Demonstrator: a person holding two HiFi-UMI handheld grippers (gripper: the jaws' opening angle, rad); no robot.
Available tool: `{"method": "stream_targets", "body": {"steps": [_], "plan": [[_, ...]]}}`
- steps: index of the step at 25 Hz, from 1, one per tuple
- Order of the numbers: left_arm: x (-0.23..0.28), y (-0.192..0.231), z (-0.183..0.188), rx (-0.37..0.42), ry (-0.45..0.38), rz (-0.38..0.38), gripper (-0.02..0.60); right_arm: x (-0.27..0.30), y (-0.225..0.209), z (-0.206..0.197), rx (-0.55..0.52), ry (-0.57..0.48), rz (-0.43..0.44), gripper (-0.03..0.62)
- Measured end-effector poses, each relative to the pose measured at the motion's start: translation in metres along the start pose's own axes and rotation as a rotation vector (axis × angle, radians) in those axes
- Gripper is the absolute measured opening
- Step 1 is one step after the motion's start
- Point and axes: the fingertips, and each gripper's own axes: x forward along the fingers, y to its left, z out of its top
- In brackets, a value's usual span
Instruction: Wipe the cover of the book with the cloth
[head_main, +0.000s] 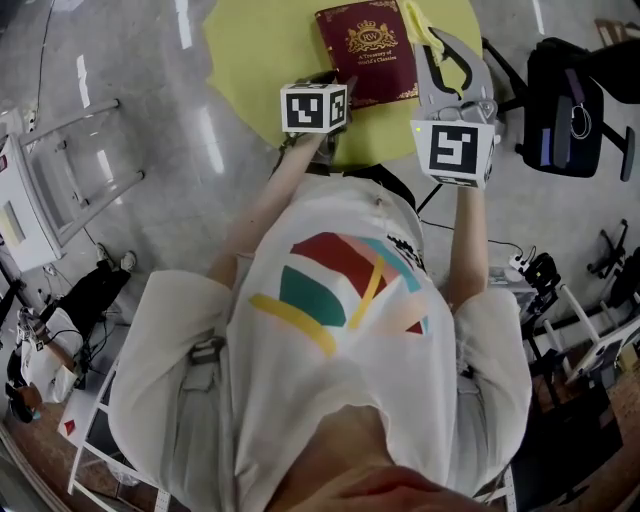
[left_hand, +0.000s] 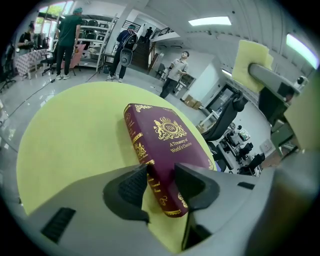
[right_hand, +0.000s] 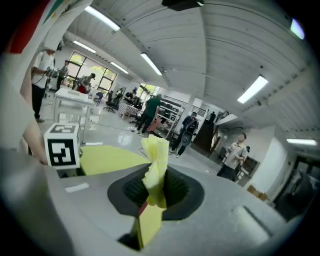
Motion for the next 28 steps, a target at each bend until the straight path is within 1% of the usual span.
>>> {"method": "stream_targets", "body": {"steps": [3, 5, 8, 11, 13, 15, 17, 21, 24, 28], "plan": [[0.000, 0.000, 0.001, 0.002, 0.003, -0.004, 0.179, 0.031, -0.002, -0.013, -0.183, 0.048, 0.043, 0.031], [0.000, 0.000, 0.001, 0.000, 0.005, -0.006, 0.179, 0.054, 0.001, -0.030, -0.324, 0.121, 0.083, 0.031], [0.001, 0.000, -0.001, -0.008, 0.006, -0.006, 0.179, 0.087, 0.011, -0.067, -0.531, 0.245, 0.168, 0.031], [0.003, -0.001, -0.002, -0.017, 0.002, -0.006, 0.179, 0.117, 0.017, -0.099, -0.650, 0.328, 0.238, 0.031], [0.004, -0.002, -0.002, -0.027, -0.001, -0.006, 0.179, 0.132, 0.017, -0.116, -0.698, 0.367, 0.263, 0.031], [0.004, -0.003, -0.002, -0.033, 0.000, -0.009, 0.179, 0.141, 0.018, -0.127, -0.727, 0.397, 0.272, 0.031], [0.003, -0.002, -0.002, -0.035, 0.002, -0.014, 0.179, 0.148, 0.022, -0.135, -0.749, 0.419, 0.290, 0.031], [0.003, 0.001, 0.000, -0.046, -0.003, -0.022, 0.179, 0.159, 0.033, -0.146, -0.822, 0.462, 0.355, 0.031], [0.005, 0.002, -0.002, -0.042, 0.002, -0.017, 0.179, 0.162, 0.041, -0.154, -0.827, 0.482, 0.387, 0.031], [0.007, -0.002, -0.002, -0.039, 0.008, -0.025, 0.179, 0.157, 0.046, -0.164, -0.833, 0.509, 0.405, 0.029]]}}
